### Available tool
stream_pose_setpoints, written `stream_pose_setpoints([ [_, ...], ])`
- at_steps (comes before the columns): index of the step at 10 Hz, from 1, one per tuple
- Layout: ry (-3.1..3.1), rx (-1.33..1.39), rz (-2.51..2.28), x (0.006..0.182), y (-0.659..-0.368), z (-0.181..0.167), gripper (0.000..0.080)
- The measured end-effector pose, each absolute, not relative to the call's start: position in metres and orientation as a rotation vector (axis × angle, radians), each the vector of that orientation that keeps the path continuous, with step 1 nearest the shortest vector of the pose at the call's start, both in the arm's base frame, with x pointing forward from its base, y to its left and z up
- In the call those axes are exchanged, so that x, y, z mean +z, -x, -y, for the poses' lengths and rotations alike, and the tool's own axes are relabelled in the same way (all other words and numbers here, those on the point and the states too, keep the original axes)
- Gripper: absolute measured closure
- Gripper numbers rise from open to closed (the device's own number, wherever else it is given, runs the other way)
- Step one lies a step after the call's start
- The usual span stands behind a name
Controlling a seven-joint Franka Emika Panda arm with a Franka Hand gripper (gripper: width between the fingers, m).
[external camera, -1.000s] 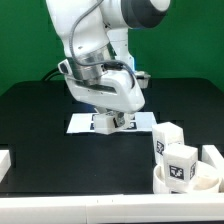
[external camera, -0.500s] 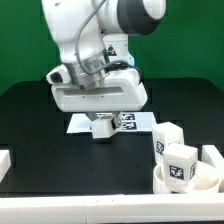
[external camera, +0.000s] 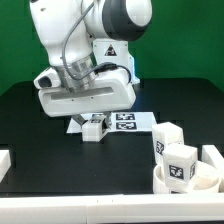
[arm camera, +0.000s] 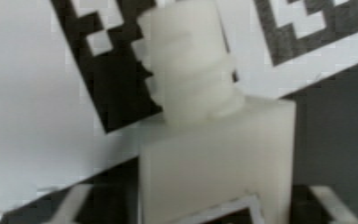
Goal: Assemble stool
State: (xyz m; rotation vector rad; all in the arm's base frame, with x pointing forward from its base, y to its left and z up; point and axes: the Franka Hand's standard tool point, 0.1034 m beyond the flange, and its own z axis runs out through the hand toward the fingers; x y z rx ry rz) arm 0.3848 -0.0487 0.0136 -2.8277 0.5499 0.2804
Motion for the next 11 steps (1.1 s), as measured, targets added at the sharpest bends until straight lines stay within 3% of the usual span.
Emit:
stream_pose_setpoints([
  [1, 2.788, 0.338, -0.572, 0.023, -0.395, 0.048, 0.0312],
  [2, 2.748, 0.406, -0.572, 0.030, -0.403, 0.055, 0.0187],
  [4, 2.641, 0.653, -0.532, 0.043, -0.417, 0.070, 0.0161],
  [8, 2.421, 1.016, -0.537, 0.036, -0.415, 0.065, 0.0151],
  [10, 2.318, 1.229, -0.507, 0.020, -0.425, 0.058, 0.0151],
  [11, 2.269, 1.286, -0.494, 0.021, -0.421, 0.057, 0.0151],
])
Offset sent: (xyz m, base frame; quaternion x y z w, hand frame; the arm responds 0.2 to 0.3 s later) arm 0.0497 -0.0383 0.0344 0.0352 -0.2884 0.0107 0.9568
